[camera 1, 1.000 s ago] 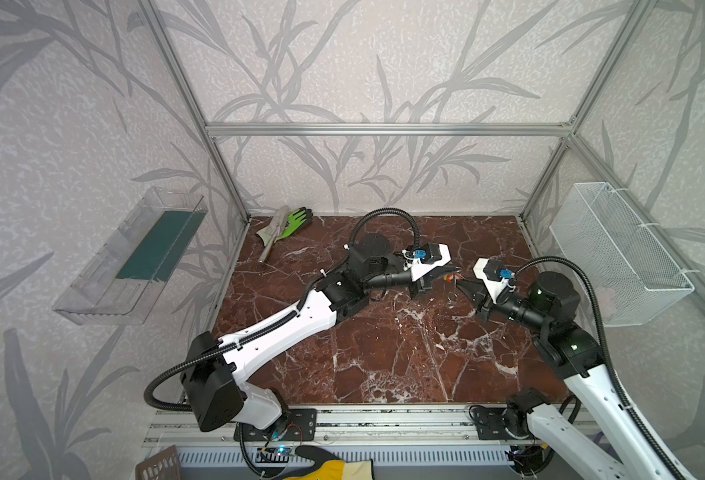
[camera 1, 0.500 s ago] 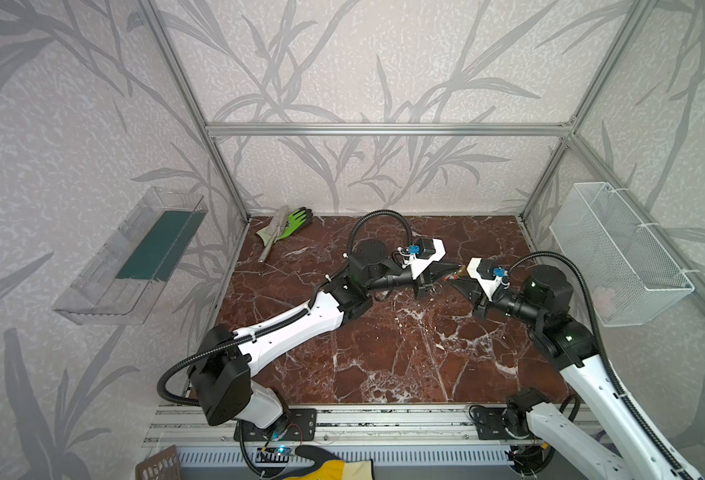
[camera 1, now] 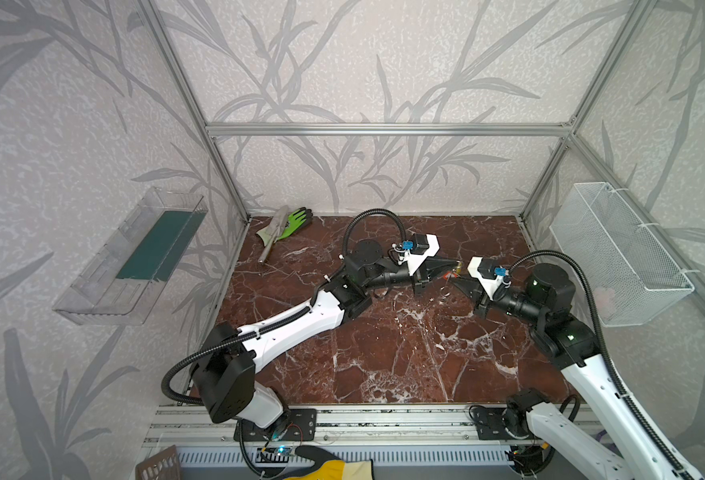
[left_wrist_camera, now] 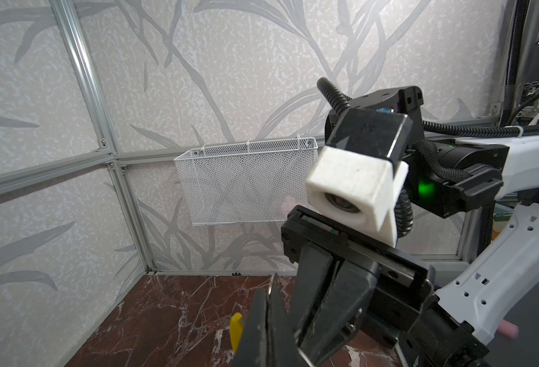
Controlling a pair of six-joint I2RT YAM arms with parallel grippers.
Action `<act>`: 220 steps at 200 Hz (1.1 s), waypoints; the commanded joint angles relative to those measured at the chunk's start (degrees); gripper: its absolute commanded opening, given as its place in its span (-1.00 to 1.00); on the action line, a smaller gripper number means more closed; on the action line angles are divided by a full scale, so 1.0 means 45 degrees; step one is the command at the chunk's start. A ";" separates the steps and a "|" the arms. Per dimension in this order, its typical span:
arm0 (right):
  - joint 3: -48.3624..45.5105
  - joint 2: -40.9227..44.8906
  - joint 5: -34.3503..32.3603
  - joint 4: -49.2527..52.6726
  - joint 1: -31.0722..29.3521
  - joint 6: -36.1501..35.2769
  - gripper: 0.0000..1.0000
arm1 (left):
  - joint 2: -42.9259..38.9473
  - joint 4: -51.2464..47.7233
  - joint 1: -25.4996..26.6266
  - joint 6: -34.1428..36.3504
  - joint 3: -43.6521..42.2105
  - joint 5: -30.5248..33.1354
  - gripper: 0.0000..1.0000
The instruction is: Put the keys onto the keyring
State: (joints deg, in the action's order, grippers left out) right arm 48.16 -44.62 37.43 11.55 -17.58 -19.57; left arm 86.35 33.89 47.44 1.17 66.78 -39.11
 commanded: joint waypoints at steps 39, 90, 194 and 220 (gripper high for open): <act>0.1024 0.0192 -0.0399 0.2072 0.0065 -0.0513 -1.00 | -0.0685 -0.2206 -0.0112 0.2165 0.0254 0.0170 -1.00; 0.1462 0.0120 -0.0774 0.2901 0.0060 -0.0876 -1.00 | -0.1064 -0.3437 -0.0105 0.3245 0.0313 0.0214 -1.00; 0.2751 -0.1062 -0.1181 0.5216 0.0053 -0.2350 -1.00 | -0.1079 -0.5281 -0.0367 0.4255 0.0315 0.0382 -1.00; 0.3142 -0.1768 -0.1332 0.6123 0.0031 -0.2801 -1.00 | -0.0855 -0.3867 -0.1114 0.2881 -0.0536 0.0219 -0.66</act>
State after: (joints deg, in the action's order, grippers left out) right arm 59.72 -50.48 32.42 33.78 -17.52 -29.47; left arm 82.59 11.38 45.50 18.70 67.07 -37.41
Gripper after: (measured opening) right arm 0.065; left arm 0.099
